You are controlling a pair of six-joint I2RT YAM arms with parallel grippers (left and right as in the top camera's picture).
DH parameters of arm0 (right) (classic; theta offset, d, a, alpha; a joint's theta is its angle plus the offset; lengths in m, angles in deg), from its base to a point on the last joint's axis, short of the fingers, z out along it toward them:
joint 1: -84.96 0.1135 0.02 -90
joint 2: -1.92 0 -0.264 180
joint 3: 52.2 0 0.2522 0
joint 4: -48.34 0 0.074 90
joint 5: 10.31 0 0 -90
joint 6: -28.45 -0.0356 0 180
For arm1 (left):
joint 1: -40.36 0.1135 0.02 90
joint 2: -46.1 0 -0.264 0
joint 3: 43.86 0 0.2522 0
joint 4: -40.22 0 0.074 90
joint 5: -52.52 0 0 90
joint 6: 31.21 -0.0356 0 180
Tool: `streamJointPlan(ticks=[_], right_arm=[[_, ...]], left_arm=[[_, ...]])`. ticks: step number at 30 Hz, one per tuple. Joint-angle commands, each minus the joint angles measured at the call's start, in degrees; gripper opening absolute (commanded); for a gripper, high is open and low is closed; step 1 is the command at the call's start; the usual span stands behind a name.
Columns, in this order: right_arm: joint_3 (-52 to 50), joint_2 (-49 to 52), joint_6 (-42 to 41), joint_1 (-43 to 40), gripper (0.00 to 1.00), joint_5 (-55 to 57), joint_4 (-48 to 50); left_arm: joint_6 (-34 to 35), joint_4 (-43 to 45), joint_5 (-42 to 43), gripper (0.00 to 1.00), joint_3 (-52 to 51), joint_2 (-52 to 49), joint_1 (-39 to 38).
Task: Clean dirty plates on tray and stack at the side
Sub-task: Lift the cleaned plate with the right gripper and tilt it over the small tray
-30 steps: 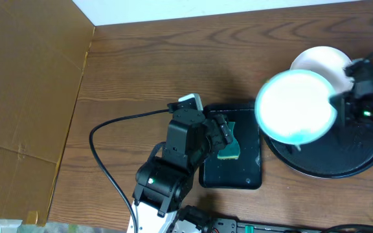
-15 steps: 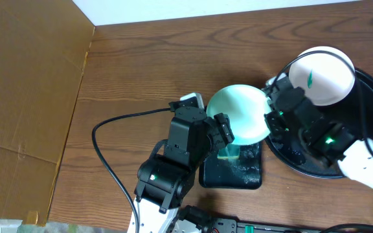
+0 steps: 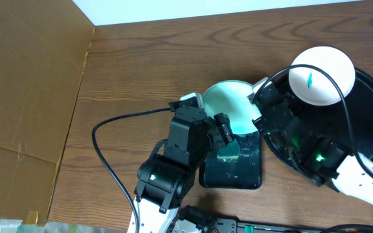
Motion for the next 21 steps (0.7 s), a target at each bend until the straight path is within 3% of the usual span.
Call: streamJointPlan(ticks=[1, 21], right_arm=[[0.76, -2.03, 3.13, 1.31, 0.01, 5.60, 0.57], [0.76, -2.78, 10.03, 6.03, 0.01, 14.58, 2.97]], left_arm=[[-0.57, -0.15, 0.09, 0.80, 0.96, -0.07, 0.22], [-0.57, -0.15, 0.09, 0.81, 0.96, -0.07, 0.24]])
